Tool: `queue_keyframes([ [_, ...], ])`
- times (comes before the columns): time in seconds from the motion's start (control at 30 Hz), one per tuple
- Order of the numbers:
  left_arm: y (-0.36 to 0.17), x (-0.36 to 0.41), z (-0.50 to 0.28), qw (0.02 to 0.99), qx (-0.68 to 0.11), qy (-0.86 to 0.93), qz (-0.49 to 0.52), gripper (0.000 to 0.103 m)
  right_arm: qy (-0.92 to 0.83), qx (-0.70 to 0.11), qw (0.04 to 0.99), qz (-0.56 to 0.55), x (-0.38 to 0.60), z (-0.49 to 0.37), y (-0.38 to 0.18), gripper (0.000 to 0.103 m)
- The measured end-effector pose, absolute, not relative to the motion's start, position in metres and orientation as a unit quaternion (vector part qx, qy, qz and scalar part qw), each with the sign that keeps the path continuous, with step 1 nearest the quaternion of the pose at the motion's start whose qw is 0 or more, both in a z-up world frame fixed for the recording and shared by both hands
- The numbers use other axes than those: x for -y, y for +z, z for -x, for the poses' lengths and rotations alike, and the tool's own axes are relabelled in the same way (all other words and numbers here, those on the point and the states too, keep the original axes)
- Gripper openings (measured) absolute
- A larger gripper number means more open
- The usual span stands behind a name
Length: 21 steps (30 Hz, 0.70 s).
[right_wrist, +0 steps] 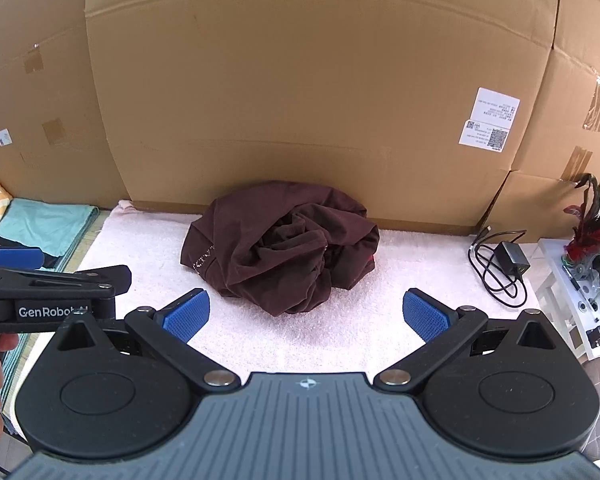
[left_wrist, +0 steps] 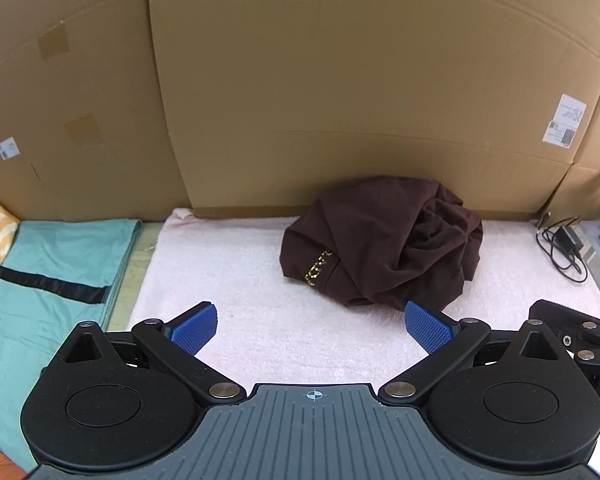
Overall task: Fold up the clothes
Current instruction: 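Reach both grippers into the maroon garment and close on the fabric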
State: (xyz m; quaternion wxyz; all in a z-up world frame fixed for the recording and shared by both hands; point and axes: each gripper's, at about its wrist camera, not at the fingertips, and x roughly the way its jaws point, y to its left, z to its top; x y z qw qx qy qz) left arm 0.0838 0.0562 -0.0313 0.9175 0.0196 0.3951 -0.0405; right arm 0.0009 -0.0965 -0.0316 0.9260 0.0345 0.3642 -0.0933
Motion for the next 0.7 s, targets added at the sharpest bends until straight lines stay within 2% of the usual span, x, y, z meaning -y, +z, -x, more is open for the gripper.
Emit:
queue_keyframes([
  [0.53,-0.066,-0.005,-0.143,0.914,-0.403,-0.006,-0.042,0.103,-0.016,-0.364,0.931,-0.01,0.155,-0.063,-0.056,0.102],
  [0.7,-0.088,0.0,-0.158,0.905,-0.424,0.006,-0.011,0.103,0.013,-0.366,0.931,0.007,0.174,-0.084,-0.069,0.102],
])
